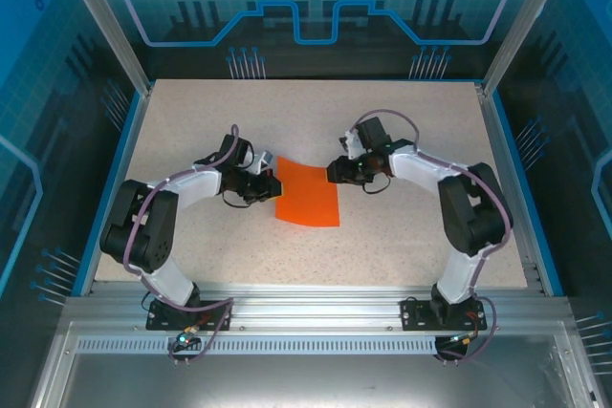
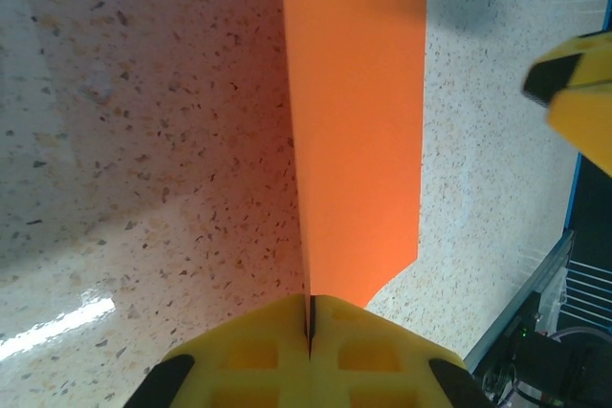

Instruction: Fold a paper plane with a square sheet of paper (fold left side to right side)

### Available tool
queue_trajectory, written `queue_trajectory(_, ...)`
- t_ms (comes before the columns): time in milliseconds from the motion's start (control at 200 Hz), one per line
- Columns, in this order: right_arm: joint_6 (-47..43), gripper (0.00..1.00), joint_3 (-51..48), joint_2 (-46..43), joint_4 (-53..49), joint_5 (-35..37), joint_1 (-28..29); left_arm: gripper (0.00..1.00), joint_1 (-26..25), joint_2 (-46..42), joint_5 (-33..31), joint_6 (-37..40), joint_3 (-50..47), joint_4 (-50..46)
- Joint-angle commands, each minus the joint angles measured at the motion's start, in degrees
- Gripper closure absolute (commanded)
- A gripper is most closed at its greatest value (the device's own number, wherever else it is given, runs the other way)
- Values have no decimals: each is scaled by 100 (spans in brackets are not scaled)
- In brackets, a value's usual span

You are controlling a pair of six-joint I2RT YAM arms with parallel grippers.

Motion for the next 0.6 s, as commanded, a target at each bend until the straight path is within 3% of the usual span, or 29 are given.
queue_trajectory(0,263,63,302,360,64,110,109,96,-55,-17,-77,169,181,-298)
queue_trajectory(250,290,69,256,778,-44,333,175,84,-163,42,68,117,267,-206)
queue_trajectory(405,299,70,88,853,-55,446,168,67,-325,145,150,-16,394,-35)
queue_trajectory(595,400,70,-196,788,279,270,129,53,-514,258,237,-113,546,109)
